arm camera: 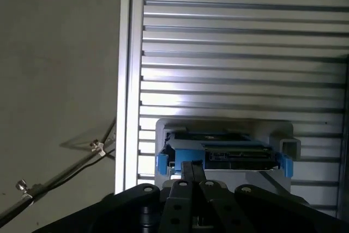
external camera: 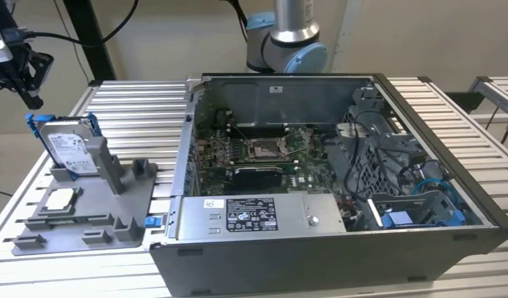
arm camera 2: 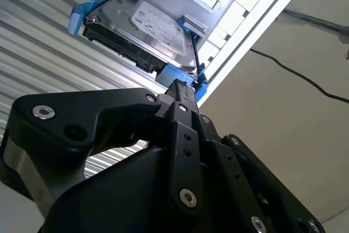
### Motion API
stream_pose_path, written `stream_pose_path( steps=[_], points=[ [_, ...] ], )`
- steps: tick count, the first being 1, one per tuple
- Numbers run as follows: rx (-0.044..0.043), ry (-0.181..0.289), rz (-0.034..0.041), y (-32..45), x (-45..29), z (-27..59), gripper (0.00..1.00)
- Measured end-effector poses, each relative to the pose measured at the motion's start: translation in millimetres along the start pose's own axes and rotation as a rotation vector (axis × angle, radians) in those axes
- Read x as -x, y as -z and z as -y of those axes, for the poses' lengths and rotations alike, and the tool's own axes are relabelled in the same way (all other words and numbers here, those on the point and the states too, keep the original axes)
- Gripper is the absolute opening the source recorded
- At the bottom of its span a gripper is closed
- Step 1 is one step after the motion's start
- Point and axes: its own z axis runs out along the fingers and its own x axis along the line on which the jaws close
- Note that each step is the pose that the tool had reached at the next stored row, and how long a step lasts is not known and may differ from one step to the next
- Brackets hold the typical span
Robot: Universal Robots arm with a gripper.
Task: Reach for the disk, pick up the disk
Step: 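Pick up the disk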
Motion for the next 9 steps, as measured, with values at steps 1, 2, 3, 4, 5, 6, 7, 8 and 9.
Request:
stream_pose_path(
  steps=[1,2,3,4,5,6,7,8,9],
  points=[
    [0.0001,0.0,0.0001,0.0,0.0,0.0,0.0],
    [0.0001,0.0,0.0,0.0,0.0,0.0,0.0],
    [0.0001,0.0,0.0,0.0,0.0,0.0,0.0],
    [0.0001,0.0,0.0,0.0,0.0,0.0,0.0],
    [0.0001,0.0,0.0,0.0,0.0,0.0,0.0],
    [0.0002,0.0,0.0,0.0,0.0,0.0,0.0],
    [0.0002,0.001,0.0,0.0,0.0,0.0,0.0],
    [0.0002,0.003,-0.0001,0.0,0.0,0.0,0.0],
    [0.0001,0.006,-0.0002,0.0,0.0,0.0,0.0]
  ],
)
